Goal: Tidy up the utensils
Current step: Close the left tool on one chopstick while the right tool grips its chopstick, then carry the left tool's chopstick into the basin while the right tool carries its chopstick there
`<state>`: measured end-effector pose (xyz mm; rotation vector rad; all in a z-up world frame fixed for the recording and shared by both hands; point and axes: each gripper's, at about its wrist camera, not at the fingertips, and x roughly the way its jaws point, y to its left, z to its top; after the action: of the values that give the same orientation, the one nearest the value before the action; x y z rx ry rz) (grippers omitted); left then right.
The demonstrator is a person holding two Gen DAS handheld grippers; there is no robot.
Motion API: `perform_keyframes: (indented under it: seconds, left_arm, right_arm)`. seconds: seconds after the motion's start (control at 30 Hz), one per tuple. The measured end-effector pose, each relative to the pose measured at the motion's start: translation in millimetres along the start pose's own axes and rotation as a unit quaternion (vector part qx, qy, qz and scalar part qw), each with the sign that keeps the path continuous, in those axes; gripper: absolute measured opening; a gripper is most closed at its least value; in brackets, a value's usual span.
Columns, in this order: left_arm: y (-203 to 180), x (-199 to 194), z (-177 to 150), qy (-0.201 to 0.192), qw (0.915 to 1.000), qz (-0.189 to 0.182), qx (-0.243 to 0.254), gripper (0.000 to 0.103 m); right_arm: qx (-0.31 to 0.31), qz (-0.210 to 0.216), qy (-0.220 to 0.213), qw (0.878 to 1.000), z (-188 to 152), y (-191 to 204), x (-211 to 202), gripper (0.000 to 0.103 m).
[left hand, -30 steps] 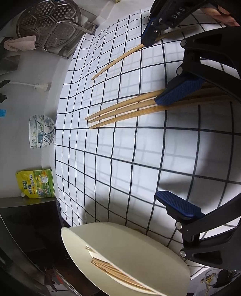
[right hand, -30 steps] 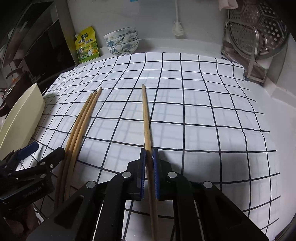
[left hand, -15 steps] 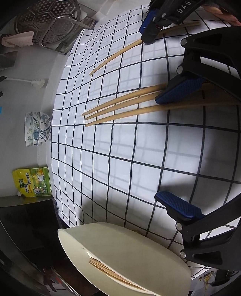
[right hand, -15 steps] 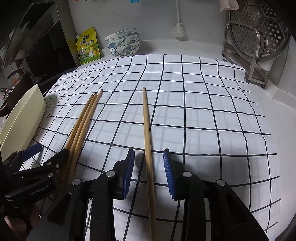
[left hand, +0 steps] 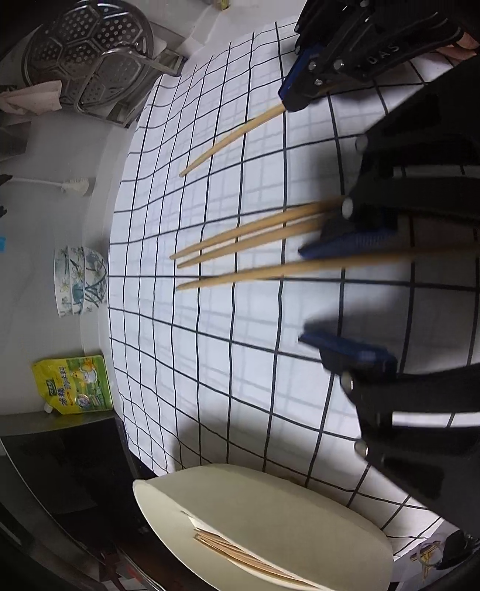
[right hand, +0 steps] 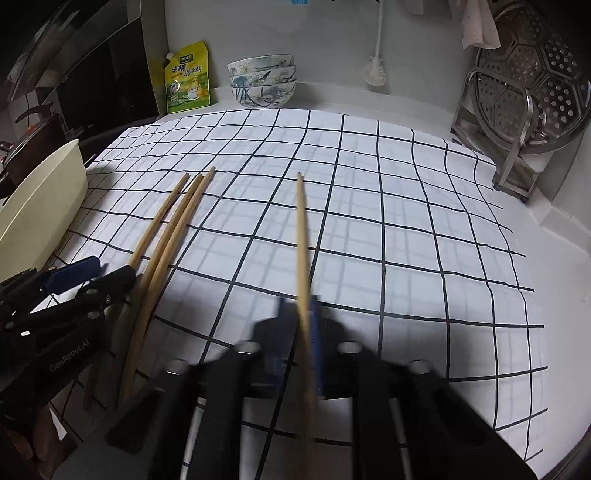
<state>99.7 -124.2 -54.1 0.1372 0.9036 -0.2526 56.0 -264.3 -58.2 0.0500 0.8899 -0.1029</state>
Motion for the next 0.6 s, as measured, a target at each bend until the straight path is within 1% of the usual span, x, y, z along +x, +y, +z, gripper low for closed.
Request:
perform_keyframes:
  seconds: [0.03, 0.1, 0.23, 0.37, 0.6]
  left_arm:
    - [-2.7, -1.0, -0.5, 0.0, 1.0, 0.0, 0.005, 0.015]
    - [-4.9, -1.9, -1.7, 0.001, 0.9999, 0.003, 0.011, 0.007]
    - [-2.0, -4.7, -3.0, 0.004, 0.9999, -0.006, 0.007, 0.007]
    - [1.7, -14.6, -4.9, -0.003, 1.0, -0.006, 0.005, 0.007]
    - [11.8, -49.6, -1.1, -0.043, 0.999, -0.01, 0.004, 0.007]
  right_arm:
    - [0.002, 0.002, -0.001, 1.0, -0.4, -0.4, 0.0, 0.007]
    - [0.007, 0.005, -0.003, 1.0, -0.5, -1.5, -0.2, 0.006]
    - [0.021, 0.021, -0.005, 1.0, -0.6, -5.0, -2.4, 0.006]
    - [0.031, 0.034, -0.014, 0.999, 0.2, -5.4, -8.9, 0.006]
    - [0.041, 0.058, -0.038, 0.997, 4.3, -2.0, -25.4, 0.006]
